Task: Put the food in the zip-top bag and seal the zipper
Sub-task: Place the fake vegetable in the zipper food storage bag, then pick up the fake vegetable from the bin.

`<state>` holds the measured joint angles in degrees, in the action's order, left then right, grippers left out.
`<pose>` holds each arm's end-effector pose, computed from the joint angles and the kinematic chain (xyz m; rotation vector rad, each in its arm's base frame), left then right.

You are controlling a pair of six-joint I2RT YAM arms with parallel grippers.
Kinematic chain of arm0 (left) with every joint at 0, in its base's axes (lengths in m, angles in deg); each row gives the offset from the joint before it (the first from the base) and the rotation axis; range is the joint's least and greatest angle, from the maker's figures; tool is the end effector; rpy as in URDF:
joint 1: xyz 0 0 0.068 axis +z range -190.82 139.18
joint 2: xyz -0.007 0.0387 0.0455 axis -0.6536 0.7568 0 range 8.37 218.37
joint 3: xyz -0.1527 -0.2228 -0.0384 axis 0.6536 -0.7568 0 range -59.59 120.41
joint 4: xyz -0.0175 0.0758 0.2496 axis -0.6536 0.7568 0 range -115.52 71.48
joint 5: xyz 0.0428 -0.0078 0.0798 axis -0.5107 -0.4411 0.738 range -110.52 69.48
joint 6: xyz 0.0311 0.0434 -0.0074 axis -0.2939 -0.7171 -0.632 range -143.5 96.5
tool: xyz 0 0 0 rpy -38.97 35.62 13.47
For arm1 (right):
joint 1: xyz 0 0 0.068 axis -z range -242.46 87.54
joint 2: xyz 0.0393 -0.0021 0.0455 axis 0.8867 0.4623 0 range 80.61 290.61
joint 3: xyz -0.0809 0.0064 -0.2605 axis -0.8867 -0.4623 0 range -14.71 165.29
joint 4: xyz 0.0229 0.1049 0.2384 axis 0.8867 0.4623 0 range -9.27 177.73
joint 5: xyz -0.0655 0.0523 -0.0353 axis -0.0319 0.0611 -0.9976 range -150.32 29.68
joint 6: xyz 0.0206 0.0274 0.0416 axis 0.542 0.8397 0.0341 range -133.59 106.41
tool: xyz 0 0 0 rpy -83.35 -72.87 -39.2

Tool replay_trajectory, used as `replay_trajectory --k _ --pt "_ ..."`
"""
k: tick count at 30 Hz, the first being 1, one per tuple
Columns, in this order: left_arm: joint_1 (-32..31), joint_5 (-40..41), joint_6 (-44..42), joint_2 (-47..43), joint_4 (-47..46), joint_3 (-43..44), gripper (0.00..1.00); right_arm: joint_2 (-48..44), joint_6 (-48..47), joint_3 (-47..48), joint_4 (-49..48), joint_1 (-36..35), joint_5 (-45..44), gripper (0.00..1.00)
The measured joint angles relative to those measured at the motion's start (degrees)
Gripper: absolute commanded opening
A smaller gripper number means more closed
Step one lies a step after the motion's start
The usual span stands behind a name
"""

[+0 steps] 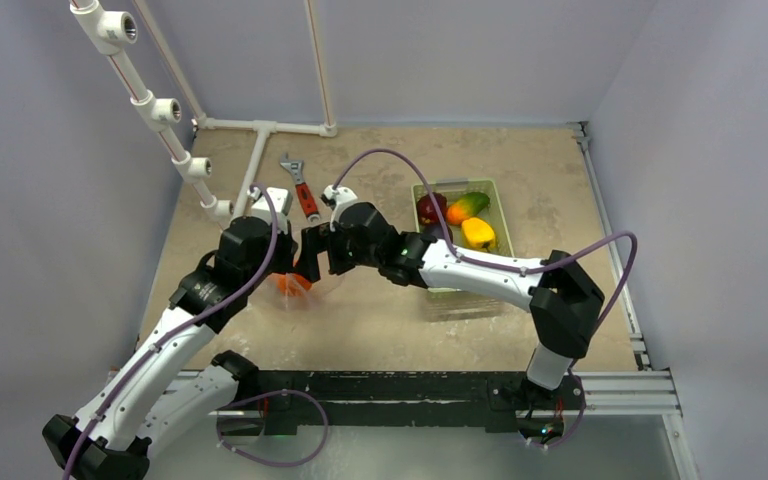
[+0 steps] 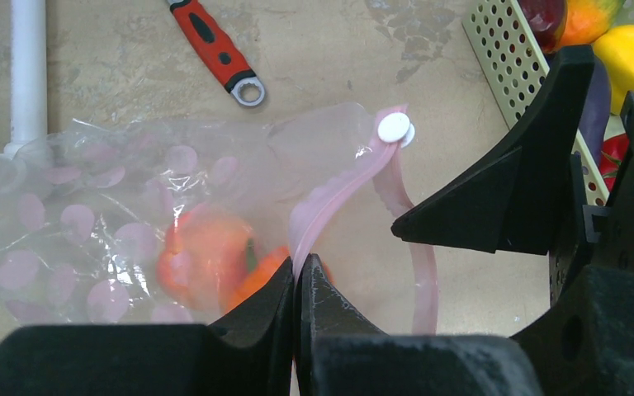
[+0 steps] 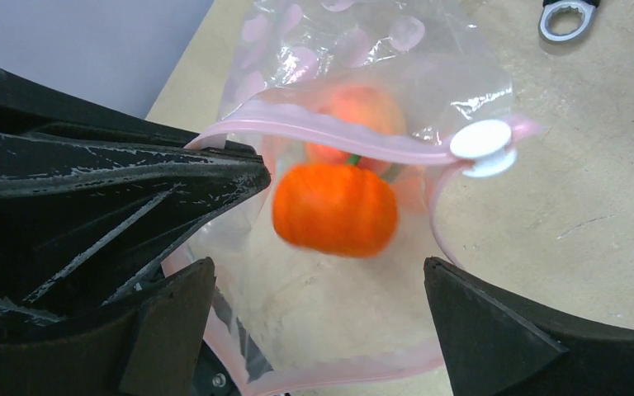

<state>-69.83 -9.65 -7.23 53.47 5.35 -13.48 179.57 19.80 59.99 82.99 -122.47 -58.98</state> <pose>0.1537 -0.0775 0.3106 0.1176 2.0907 -0.2823 0.2029 0.3531 0.2794 -0.5217 2.1363 1.0075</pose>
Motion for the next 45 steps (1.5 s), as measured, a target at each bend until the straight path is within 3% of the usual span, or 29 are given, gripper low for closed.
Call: replay_trajectory --k 12,25,45 --pt "0.0 0.0 0.0 0.0 0.0 0.0 0.0 -6.8 0.7 0.2 3.7 0.0 -5.5 0.99" --pt "0.0 0.0 0.0 0.0 0.0 0.0 0.0 -18.0 3.6 0.2 14.8 1.0 -20.3 0.99" --pt "0.0 0.0 0.0 0.0 0.0 0.0 0.0 -23.6 3.9 -11.5 20.9 21.7 -25.6 0.97"
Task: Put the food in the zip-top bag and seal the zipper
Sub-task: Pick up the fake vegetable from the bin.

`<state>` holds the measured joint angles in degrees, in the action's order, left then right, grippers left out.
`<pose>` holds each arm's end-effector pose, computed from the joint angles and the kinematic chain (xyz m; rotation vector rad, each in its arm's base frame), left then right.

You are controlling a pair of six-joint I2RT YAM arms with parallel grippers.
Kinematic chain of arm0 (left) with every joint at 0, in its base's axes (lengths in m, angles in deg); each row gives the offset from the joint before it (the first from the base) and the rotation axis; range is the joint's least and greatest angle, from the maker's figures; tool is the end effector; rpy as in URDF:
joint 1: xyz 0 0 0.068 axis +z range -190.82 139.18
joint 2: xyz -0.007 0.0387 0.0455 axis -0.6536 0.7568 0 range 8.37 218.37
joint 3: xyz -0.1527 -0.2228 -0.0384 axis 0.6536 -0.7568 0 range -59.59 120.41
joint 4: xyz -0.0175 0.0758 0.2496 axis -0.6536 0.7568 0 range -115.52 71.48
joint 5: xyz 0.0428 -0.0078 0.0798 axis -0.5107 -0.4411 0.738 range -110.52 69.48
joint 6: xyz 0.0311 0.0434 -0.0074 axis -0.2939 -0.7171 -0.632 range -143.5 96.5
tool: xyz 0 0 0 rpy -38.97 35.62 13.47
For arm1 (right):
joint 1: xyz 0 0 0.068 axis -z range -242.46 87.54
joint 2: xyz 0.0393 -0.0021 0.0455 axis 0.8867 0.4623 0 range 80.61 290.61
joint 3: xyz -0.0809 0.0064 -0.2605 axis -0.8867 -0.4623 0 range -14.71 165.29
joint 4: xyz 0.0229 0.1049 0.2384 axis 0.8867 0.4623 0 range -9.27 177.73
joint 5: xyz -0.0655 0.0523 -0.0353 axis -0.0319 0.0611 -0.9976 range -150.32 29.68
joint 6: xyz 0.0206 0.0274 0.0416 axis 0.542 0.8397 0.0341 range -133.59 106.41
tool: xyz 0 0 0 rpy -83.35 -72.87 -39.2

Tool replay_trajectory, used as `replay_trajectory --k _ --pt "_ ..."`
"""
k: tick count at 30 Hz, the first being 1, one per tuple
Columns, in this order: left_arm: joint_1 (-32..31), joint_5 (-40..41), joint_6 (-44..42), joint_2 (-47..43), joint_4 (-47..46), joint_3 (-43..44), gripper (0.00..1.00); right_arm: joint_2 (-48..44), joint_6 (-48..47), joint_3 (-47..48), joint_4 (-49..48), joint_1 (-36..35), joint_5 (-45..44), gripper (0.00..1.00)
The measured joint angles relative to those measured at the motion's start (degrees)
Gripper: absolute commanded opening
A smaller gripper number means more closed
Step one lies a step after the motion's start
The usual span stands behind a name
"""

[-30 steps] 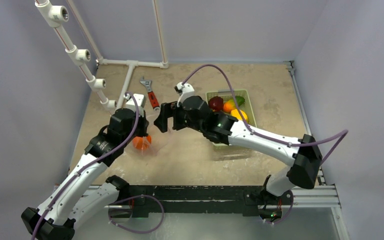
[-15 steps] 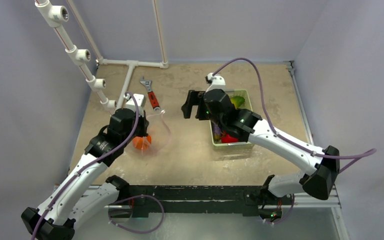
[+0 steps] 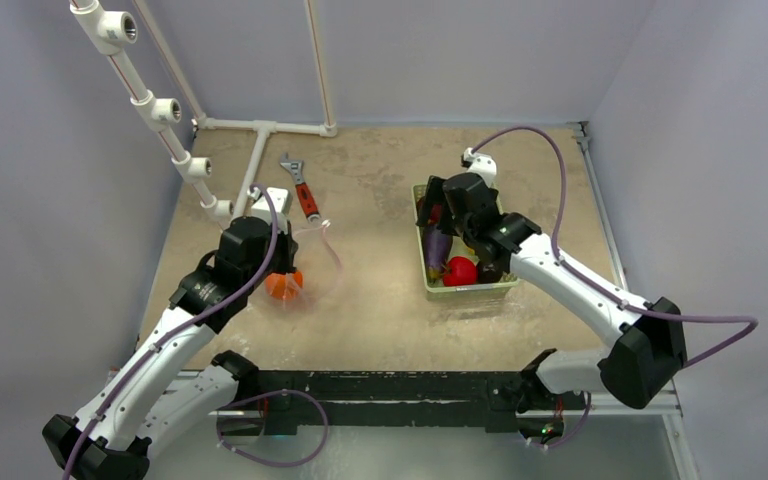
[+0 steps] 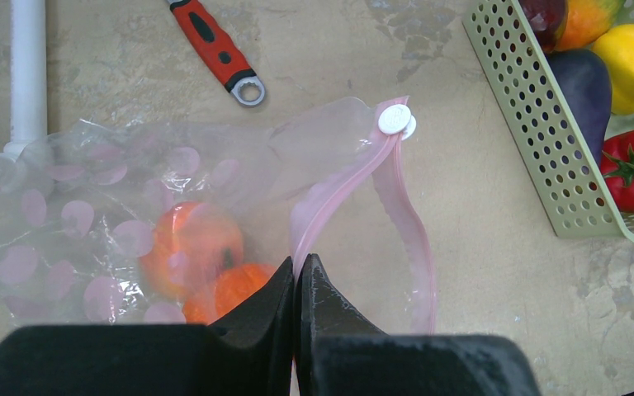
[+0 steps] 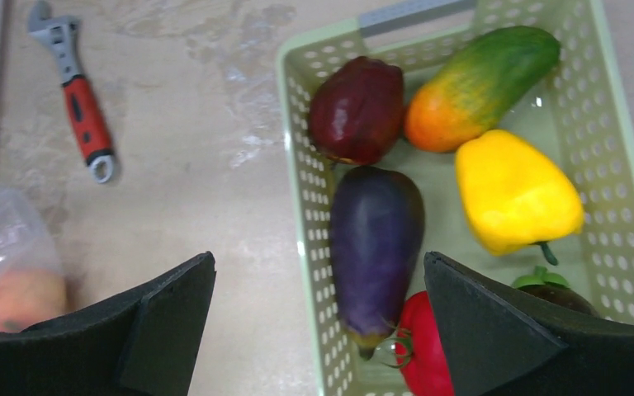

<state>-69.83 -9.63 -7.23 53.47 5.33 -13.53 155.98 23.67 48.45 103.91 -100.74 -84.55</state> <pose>0.1537 -0.0775 0.3103 0.1174 2.0911 -0.2818 0.2385 0.1696 0.3141 0.2171 2.1322 0.3120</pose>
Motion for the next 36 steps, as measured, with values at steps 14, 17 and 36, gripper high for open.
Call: replay_trajectory --k 14,17,36 --pt "0.0 0.0 0.0 0.0 0.0 0.0 0.0 8.0 -1.9 -3.9 -4.3 7.0 4.3 0.92" --pt "0.0 0.0 0.0 0.0 0.0 0.0 0.0 10.4 -2.2 -4.5 -5.2 7.6 4.7 0.92" --pt "0.0 0.0 0.0 -0.4 0.0 0.0 0.0 19.5 -3.9 -5.7 -11.8 8.4 9.1 0.8"
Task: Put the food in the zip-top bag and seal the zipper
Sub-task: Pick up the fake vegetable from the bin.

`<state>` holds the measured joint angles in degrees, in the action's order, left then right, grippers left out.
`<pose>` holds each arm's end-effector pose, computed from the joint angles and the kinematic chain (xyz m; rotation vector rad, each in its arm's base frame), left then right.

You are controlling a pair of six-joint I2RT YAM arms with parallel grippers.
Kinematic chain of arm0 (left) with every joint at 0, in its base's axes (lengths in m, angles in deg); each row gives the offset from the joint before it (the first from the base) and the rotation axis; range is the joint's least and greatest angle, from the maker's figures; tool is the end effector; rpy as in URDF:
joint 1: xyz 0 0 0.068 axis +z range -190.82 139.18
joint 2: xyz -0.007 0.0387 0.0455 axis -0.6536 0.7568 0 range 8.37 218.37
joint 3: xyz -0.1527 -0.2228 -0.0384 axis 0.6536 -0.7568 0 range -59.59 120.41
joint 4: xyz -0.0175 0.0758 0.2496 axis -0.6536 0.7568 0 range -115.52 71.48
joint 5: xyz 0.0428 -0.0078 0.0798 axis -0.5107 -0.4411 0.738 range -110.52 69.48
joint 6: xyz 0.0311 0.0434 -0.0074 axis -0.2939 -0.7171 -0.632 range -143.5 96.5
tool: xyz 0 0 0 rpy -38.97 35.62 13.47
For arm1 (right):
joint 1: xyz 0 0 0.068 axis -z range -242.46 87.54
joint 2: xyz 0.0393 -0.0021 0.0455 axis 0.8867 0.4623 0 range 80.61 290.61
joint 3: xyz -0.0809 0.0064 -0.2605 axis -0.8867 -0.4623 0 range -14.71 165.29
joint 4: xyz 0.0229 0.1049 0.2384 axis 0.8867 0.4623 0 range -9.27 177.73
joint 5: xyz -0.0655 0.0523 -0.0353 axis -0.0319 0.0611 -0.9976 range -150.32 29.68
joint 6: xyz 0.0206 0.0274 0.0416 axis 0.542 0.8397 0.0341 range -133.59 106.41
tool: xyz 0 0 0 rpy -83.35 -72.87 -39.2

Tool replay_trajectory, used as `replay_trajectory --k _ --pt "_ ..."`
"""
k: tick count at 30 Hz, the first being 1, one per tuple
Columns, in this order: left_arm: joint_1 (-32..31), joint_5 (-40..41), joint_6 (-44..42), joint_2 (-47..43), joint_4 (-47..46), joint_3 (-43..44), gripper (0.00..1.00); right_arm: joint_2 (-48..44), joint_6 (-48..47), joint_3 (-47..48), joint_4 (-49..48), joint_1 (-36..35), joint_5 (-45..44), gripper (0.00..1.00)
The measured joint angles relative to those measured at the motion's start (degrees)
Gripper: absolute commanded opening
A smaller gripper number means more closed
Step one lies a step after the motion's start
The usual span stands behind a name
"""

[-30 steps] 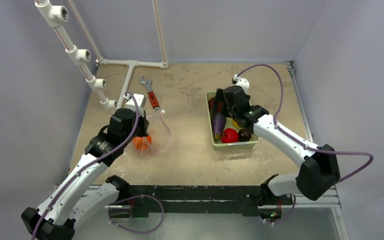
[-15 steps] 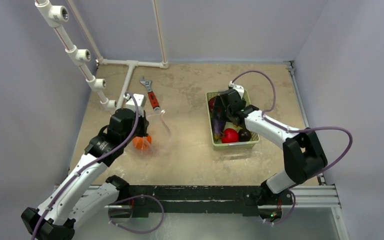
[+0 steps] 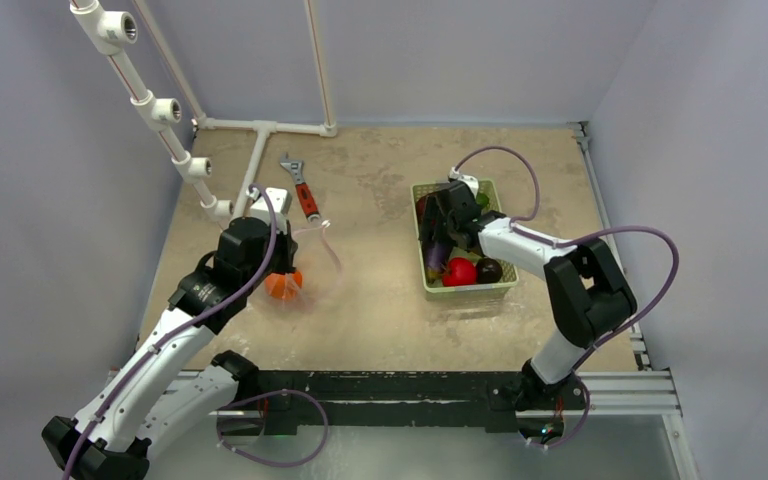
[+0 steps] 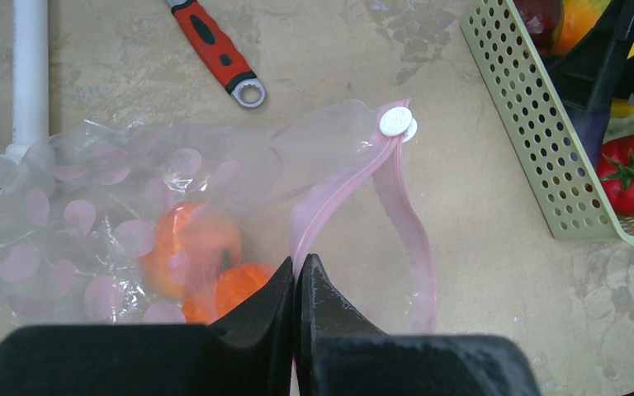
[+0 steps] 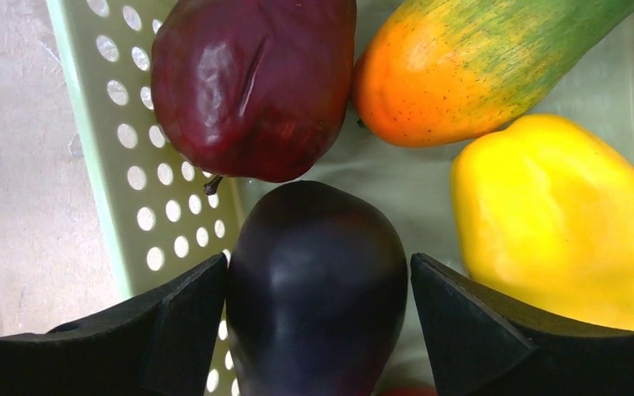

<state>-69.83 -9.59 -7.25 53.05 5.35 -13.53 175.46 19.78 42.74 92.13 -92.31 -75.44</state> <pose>0.1524 -0.0768 0.3114 0.1161 2.0844 -0.2837 0.3037 0.1636 0.1939 0.1926 2.3855 0.2007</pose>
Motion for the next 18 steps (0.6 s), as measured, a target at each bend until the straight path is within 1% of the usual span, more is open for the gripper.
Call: replay_trajectory --k 5,8,11,15,18 --pt "0.0 0.0 0.0 0.0 0.0 0.0 0.0 0.5 -0.1 -0.4 -0.6 0.3 0.7 0.68" --pt "0.0 0.0 0.0 0.0 0.0 0.0 0.0 0.5 -0.2 -0.4 -0.7 0.3 0.7 0.54" --pt "0.0 0.0 0.0 0.0 0.0 0.0 0.0 0.2 -0.1 -0.4 -0.6 0.3 0.6 0.44" --pt "0.0 0.0 0.0 0.0 0.0 0.0 0.0 -1.1 -0.1 -0.4 0.2 0.3 0.1 0.37" --pt "0.0 0.0 0.0 0.0 0.0 0.0 0.0 -2.9 -0.1 -0.1 1.5 0.3 -0.5 0.34"
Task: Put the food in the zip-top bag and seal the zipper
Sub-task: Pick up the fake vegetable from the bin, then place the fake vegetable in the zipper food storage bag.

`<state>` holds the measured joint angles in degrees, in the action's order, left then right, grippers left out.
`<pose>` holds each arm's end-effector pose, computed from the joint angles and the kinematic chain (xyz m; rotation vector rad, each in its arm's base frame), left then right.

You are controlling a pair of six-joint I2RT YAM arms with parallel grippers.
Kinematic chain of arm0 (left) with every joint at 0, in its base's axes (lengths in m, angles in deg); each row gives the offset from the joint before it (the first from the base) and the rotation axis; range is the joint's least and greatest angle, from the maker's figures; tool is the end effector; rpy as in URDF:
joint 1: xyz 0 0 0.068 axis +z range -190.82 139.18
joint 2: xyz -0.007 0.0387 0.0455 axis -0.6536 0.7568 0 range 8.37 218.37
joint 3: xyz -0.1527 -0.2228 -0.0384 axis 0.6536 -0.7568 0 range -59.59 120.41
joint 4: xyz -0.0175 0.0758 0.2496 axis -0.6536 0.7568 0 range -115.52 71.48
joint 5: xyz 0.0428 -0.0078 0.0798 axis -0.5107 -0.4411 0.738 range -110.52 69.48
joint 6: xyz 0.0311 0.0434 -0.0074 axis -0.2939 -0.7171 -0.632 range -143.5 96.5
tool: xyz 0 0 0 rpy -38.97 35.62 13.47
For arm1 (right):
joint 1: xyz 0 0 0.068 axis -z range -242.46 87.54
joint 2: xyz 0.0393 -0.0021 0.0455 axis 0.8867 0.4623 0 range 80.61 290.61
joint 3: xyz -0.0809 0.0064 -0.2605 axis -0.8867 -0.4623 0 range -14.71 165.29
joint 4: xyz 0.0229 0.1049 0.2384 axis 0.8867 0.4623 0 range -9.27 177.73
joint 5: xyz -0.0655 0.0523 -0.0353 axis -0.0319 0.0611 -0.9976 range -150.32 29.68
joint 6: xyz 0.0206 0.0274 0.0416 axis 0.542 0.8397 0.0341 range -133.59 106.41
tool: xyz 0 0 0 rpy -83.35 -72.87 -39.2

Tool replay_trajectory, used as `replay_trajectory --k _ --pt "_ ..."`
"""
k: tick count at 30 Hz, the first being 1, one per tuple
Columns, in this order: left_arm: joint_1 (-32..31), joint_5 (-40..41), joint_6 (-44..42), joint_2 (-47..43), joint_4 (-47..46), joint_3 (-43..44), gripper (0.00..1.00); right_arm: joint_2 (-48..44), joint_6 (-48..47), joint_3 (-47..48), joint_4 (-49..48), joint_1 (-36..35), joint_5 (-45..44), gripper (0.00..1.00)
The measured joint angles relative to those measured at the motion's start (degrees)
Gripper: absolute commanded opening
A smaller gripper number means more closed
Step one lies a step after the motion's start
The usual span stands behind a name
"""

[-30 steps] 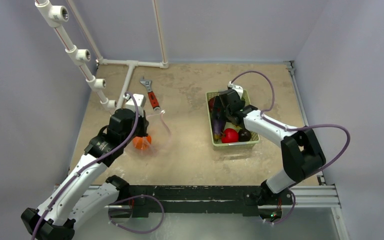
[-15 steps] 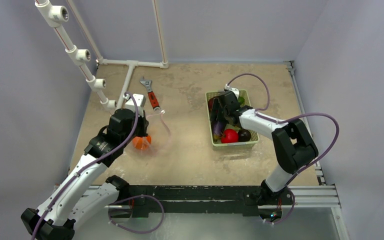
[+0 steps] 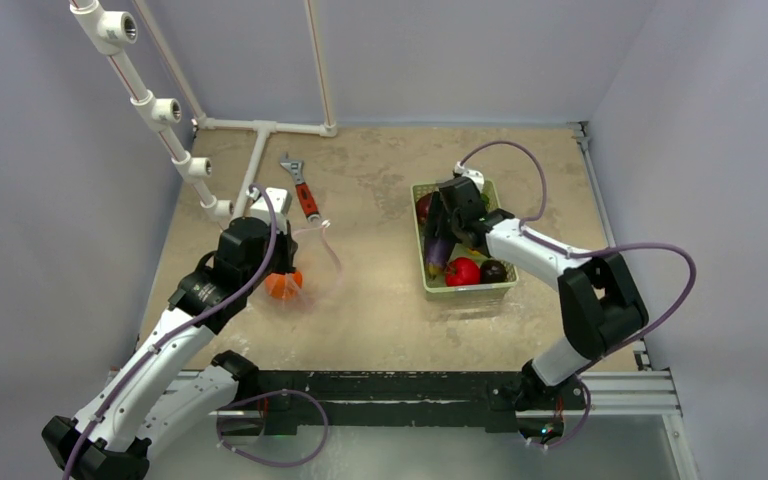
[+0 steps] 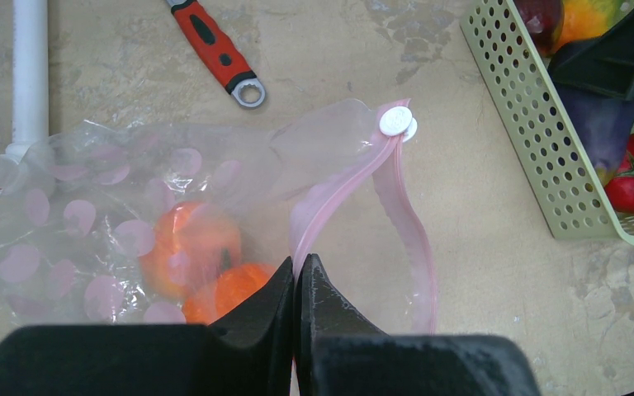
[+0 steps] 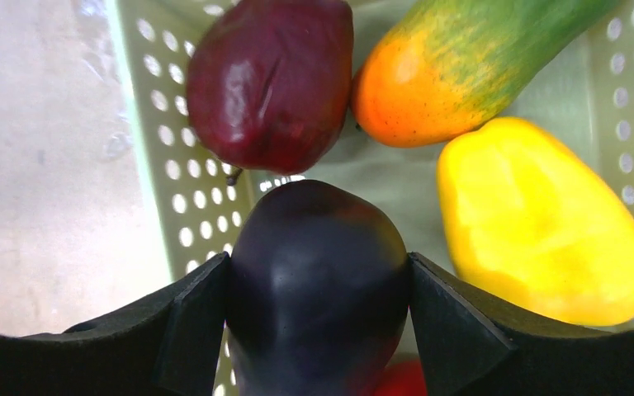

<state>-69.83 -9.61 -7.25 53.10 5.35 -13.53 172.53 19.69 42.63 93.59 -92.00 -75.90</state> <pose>0.1526 -0.0769 0.3113 0.1164 2.0852 -0.2837 0.2987 0.1583 0.2079 0.2032 2.3603 0.2039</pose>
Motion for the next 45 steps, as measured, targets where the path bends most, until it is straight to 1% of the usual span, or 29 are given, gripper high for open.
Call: replay_trajectory --k 5,10,14,17,27,35,45 --pt "0.0 0.0 0.0 0.0 0.0 0.0 0.0 -3.3 -0.2 2.5 1.6 0.0 -0.2 0.28" --pt "0.0 0.0 0.0 0.0 0.0 0.0 0.0 -6.7 -0.7 4.8 2.1 0.0 0.3 0.27" --pt "0.0 0.0 0.0 0.0 0.0 0.0 0.0 -9.7 -1.5 6.0 2.1 -0.2 3.0 0.25" --pt "0.0 0.0 0.0 0.0 0.0 0.0 0.0 -11.1 -2.0 6.9 2.0 -1.4 4.9 0.24" --pt "0.0 0.0 0.0 0.3 0.0 0.0 0.0 -11.3 -3.5 12.2 1.1 -15.5 9.9 0.24" --pt "0.0 0.0 0.0 0.3 0.0 0.0 0.0 -10.8 -6.9 12.8 -1.1 -21.5 17.1 0.24" --pt "0.0 0.0 0.0 0.3 0.0 0.0 0.0 -5.4 -8.8 13.3 -4.8 -28.7 25.3 0.27"
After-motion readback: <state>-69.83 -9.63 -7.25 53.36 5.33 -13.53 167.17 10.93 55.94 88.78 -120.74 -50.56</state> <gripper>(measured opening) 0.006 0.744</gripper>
